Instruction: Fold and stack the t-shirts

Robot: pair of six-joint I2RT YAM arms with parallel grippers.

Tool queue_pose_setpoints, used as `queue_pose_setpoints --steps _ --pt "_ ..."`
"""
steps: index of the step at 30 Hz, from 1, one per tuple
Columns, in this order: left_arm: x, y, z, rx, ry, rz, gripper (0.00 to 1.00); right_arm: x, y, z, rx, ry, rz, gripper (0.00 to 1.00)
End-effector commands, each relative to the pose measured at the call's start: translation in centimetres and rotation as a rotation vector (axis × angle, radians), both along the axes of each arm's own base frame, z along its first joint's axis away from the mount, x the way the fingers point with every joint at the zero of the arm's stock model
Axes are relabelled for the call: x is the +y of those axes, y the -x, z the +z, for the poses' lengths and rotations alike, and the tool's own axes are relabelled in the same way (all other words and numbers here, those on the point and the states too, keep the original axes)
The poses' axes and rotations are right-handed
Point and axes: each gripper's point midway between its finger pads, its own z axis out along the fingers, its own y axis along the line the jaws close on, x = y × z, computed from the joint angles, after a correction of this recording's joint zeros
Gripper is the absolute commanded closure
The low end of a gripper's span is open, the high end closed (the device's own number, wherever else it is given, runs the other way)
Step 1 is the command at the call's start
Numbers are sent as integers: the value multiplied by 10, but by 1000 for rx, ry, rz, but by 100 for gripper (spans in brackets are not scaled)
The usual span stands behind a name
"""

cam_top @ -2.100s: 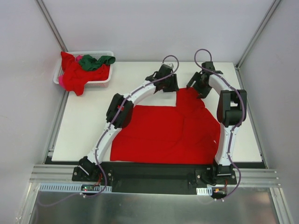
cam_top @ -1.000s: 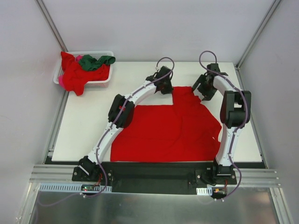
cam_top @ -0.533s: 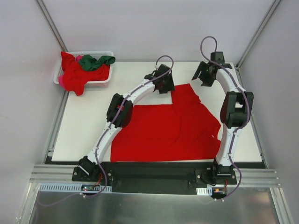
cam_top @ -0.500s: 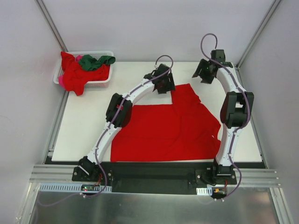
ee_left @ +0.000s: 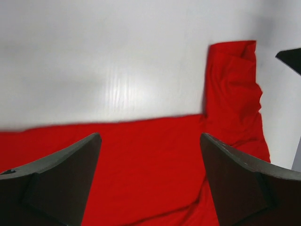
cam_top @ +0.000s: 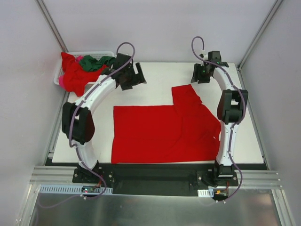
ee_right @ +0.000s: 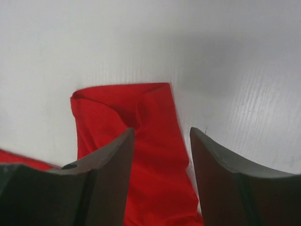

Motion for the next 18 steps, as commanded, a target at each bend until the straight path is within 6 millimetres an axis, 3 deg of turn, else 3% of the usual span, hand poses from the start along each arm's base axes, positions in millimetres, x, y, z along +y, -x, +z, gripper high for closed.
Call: queue_pose_setpoints --steps 1,3,5,9,10,11,18 --pt "33 45 -10 60 -66 -20 13 8 -9 -3 -14 95 66 46" --pt "48 55 -14 75 -86 0 13 15 -10 -13 0 120 72 46" --pt "55 60 -15 80 -99 4 13 16 -14 -11 -8 150 67 45" --pt "63 64 -14 86 -112 17 13 4 -20 -9 -6 206 -12 45" --pt "64 66 -14 92 -115 17 13 -1 -20 -19 20 226 -29 43" --pt "65 66 -13 90 -119 16 13 1 -23 -12 8 224 -30 40" --pt "74 68 -19 113 -146 31 13 15 -5 -22 54 262 64 40"
